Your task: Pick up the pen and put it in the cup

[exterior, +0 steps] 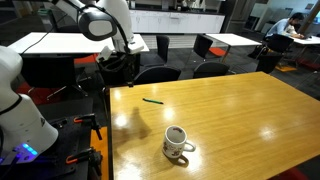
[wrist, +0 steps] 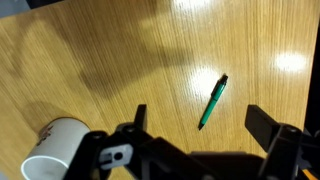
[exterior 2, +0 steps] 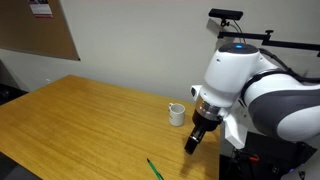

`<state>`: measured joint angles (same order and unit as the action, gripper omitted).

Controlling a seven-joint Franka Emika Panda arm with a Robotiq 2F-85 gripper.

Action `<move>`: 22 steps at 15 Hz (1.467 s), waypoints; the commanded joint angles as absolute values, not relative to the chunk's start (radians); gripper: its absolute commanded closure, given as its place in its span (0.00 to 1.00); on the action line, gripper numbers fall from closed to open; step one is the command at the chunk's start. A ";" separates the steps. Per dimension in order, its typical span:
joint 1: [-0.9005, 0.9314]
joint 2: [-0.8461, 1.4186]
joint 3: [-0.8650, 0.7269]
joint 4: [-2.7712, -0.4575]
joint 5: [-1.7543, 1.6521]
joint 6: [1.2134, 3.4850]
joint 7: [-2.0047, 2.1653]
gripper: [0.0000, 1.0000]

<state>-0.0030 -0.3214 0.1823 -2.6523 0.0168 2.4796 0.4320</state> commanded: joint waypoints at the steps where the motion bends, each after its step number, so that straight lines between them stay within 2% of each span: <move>1: -0.009 -0.197 0.215 -2.574 0.008 2.527 0.581 0.00; 12: 0.061 0.070 0.196 -2.414 -0.231 2.578 0.979 0.00; 22: 0.169 0.233 0.077 -2.346 -0.249 2.695 0.972 0.00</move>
